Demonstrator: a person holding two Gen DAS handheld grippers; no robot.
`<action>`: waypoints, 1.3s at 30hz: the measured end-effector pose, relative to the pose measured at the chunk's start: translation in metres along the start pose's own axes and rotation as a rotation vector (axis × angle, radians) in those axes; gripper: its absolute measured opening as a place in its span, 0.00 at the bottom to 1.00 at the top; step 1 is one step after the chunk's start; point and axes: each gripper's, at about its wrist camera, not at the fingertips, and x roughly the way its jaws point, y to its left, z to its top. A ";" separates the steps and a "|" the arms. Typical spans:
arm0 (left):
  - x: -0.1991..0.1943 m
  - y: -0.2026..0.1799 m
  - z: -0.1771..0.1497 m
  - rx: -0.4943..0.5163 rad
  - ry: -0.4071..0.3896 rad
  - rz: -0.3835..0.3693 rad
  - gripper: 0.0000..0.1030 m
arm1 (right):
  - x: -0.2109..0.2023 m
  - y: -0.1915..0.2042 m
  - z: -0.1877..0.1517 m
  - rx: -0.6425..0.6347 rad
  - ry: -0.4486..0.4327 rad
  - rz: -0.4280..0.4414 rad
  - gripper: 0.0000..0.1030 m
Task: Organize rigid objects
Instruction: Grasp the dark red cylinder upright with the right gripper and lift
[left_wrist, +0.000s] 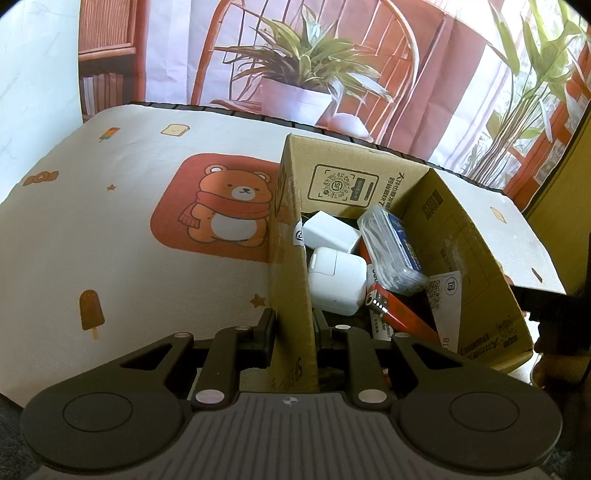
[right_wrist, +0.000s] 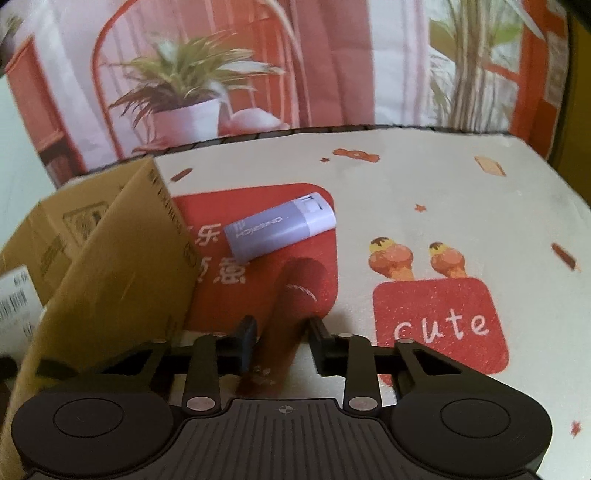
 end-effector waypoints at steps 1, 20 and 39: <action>0.000 0.000 0.000 0.000 0.000 0.000 0.20 | -0.001 0.001 -0.001 -0.020 -0.004 -0.008 0.24; 0.000 0.002 0.001 -0.003 0.000 -0.002 0.20 | 0.004 -0.007 -0.001 -0.086 -0.040 -0.061 0.20; 0.000 0.002 0.001 -0.003 -0.001 -0.002 0.20 | -0.087 0.017 0.032 -0.028 -0.268 0.242 0.20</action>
